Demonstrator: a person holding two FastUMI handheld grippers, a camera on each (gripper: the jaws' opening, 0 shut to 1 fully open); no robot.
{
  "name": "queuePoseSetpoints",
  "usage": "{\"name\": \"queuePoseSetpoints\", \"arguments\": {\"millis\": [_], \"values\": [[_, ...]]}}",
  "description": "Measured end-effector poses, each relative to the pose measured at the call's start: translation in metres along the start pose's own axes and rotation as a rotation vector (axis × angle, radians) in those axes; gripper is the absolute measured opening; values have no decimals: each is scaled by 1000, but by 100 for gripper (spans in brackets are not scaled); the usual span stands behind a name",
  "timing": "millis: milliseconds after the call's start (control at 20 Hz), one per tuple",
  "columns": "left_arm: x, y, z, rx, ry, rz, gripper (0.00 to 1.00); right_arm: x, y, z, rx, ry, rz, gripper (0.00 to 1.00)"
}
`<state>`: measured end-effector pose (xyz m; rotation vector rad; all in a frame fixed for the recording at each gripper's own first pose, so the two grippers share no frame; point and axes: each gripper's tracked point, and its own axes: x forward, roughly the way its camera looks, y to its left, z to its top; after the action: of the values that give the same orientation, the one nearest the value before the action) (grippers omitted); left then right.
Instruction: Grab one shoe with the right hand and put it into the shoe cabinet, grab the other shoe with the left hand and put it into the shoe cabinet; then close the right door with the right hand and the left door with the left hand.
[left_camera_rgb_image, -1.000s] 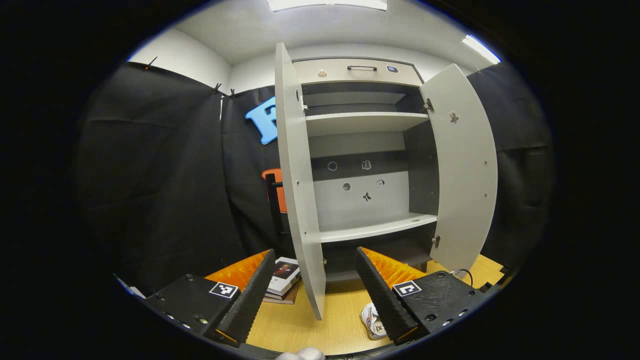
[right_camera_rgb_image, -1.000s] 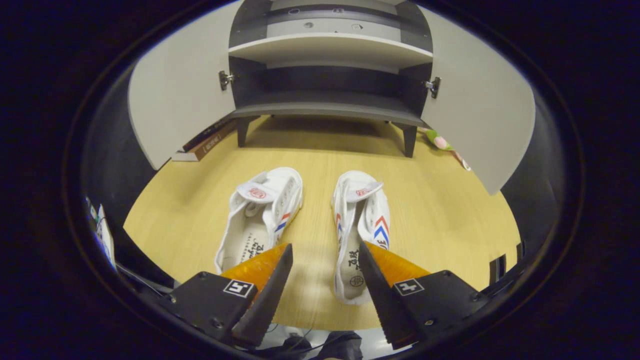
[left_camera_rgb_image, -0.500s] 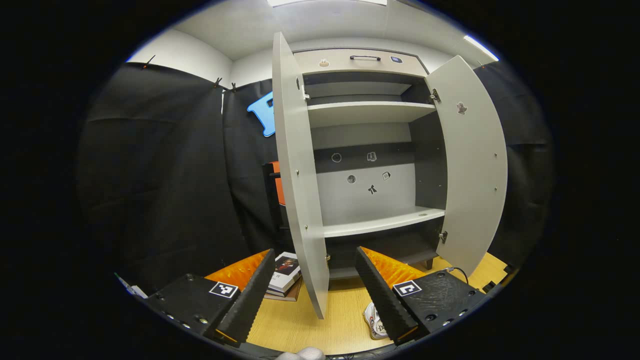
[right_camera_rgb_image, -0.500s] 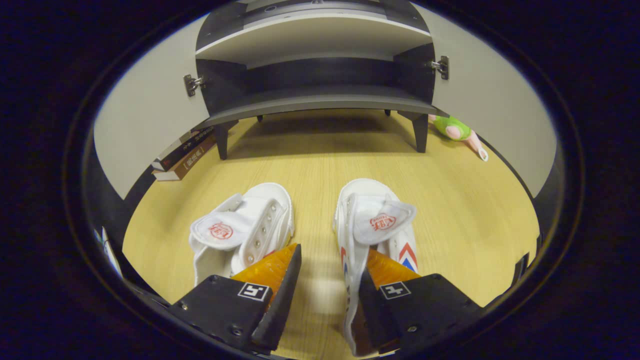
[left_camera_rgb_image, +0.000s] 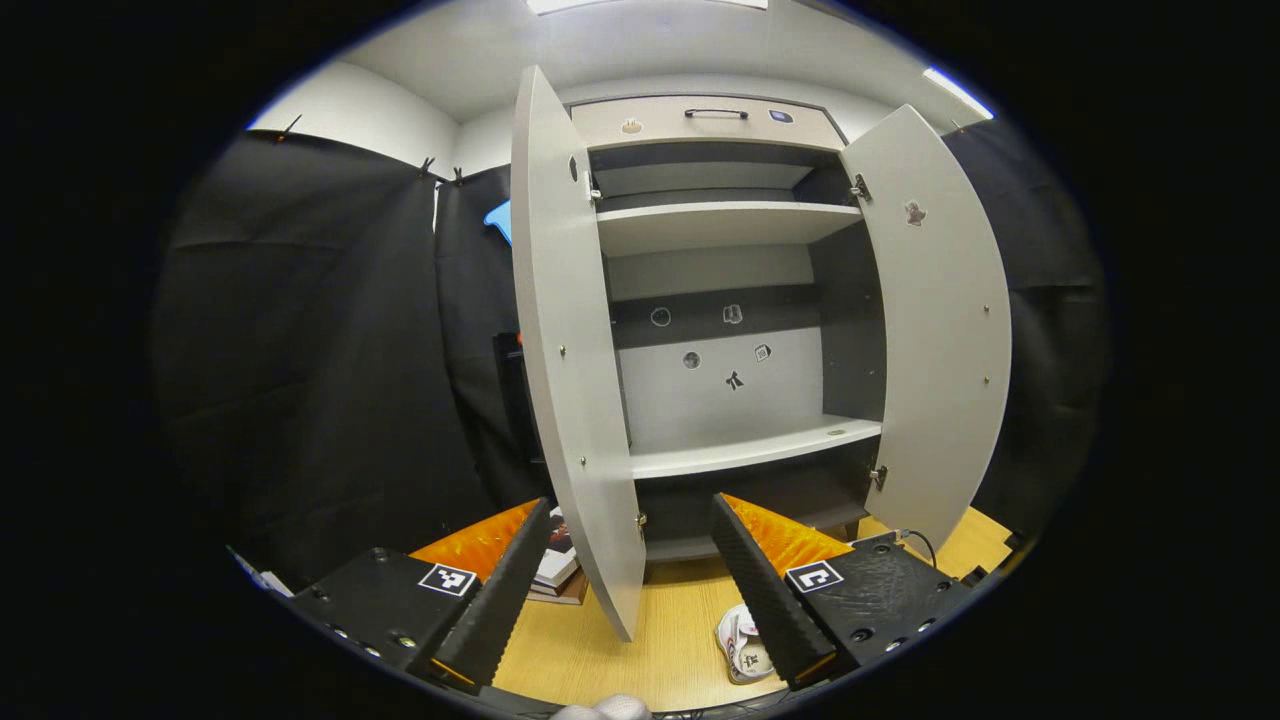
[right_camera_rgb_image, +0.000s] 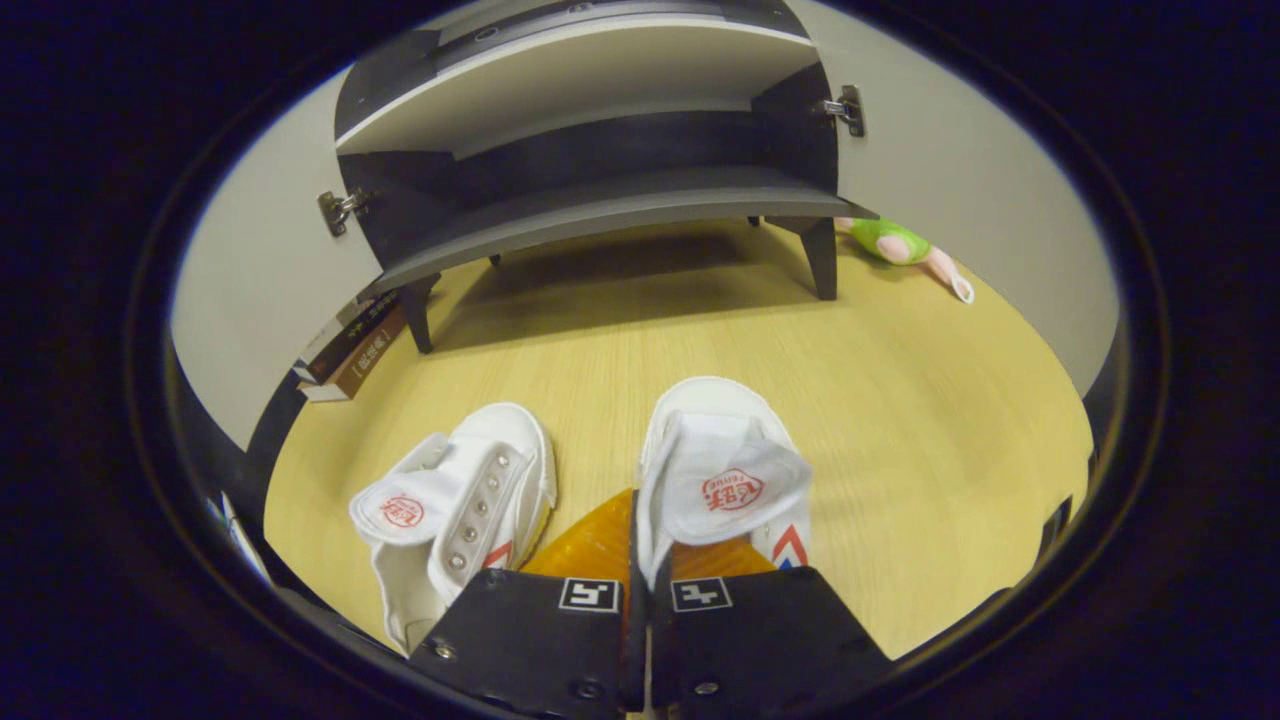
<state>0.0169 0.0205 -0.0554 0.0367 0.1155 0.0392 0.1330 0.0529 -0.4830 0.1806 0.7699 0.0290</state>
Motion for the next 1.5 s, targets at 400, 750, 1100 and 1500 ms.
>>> {"name": "queuePoseSetpoints", "arguments": {"millis": [400, 750, 1100, 1500], "values": [[-5, -6, -1, -6, -20, -6, 96, -93, 19, 93, -90, -149, 61, 6], [-14, -12, -18, -17, -19, -13, 96, -177, 44, 253, -180, -360, 87, 6], [-4, -20, -22, -104, 1, 44, 97, -164, 79, 412, -287, -519, 72, 6], [4, -26, -1, -106, -19, 129, 97, -73, 99, 497, -372, -472, 29, 6]]}}
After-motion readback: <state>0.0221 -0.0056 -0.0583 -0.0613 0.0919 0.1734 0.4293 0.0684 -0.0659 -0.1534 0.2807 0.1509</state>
